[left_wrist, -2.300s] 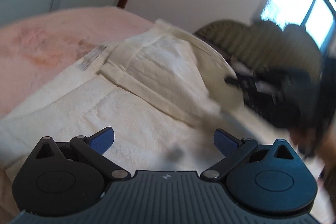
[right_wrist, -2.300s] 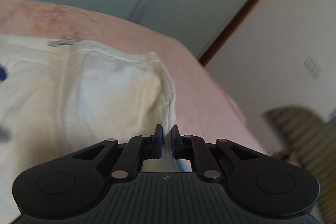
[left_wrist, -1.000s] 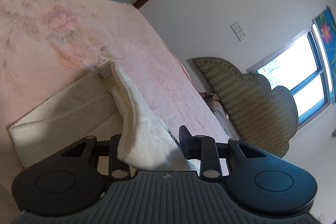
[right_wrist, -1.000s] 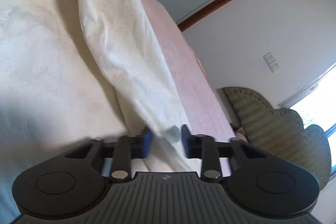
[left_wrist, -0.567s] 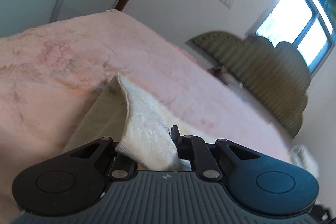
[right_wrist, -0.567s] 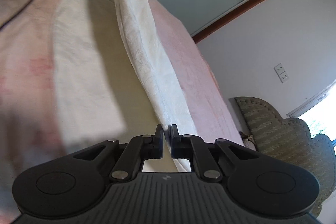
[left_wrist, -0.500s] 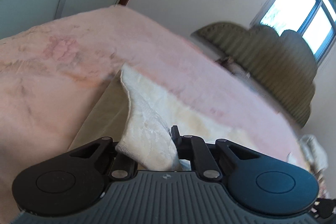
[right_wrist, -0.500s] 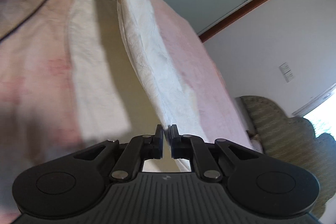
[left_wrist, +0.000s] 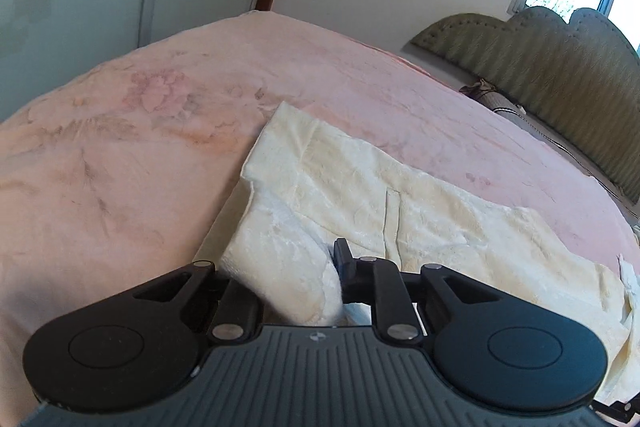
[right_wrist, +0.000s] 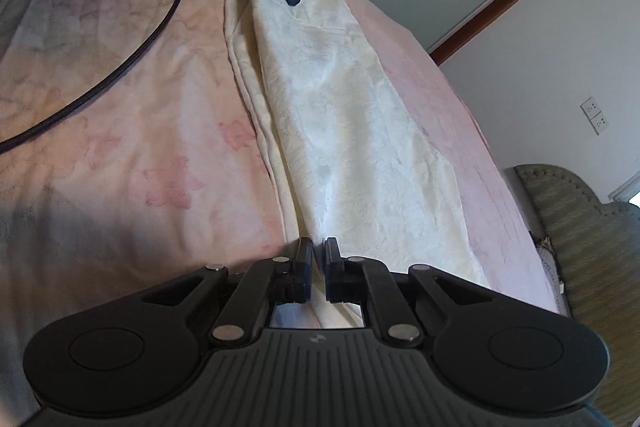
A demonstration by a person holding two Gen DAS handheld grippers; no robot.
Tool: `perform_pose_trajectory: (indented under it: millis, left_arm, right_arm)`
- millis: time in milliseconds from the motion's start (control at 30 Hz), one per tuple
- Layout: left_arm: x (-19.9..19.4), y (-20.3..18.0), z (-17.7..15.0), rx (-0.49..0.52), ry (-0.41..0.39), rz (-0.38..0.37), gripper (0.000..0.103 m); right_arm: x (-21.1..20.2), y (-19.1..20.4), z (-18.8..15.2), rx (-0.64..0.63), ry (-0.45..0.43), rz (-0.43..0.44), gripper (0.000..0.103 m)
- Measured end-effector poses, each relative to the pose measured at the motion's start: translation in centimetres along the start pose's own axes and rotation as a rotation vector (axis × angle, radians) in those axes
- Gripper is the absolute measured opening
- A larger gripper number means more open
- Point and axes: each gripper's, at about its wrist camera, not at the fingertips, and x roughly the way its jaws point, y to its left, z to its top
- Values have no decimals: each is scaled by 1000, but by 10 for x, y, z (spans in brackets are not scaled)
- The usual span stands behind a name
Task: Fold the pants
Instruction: 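Open both grippers to release the folded pants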
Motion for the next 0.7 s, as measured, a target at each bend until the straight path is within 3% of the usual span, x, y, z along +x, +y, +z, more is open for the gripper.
perform_pose_trajectory:
  millis: [167, 233, 300, 367, 433, 467, 533, 600, 700]
  left_arm:
    - [-7, -7, 6, -3, 10, 29, 38]
    - [-18, -9, 11, -9, 3, 63, 53]
    - [-35, -8, 16, -13, -53, 126, 69]
    - [-53, -12, 20, 11, -142, 231, 71]
    - [-70, -23, 25, 45, -237, 312, 75]
    - [-76, -30, 28, 56, -268, 315, 78]
    - [-82, -50, 31, 96, -289, 242, 84]
    - [-78, -77, 31, 178, -256, 109, 86]
    - [-61, -135, 15, 358, -170, -124, 86]
  right_arm:
    - [-11, -5, -5, 144, -27, 60, 6]
    - [-16, -11, -8, 191, -26, 79, 7]
    - [-31, -20, -11, 208, -46, 141, 8]
    - [-46, -35, -18, 291, -82, 165, 8]
    - [-53, -57, -33, 404, -84, 93, 8]
    - [-54, -68, -44, 466, -63, 35, 8]
    - [-51, -87, -69, 583, 14, -88, 8]
    - [-50, -107, -105, 747, 84, -191, 9]
    - [-55, -119, -156, 957, 173, -248, 18]
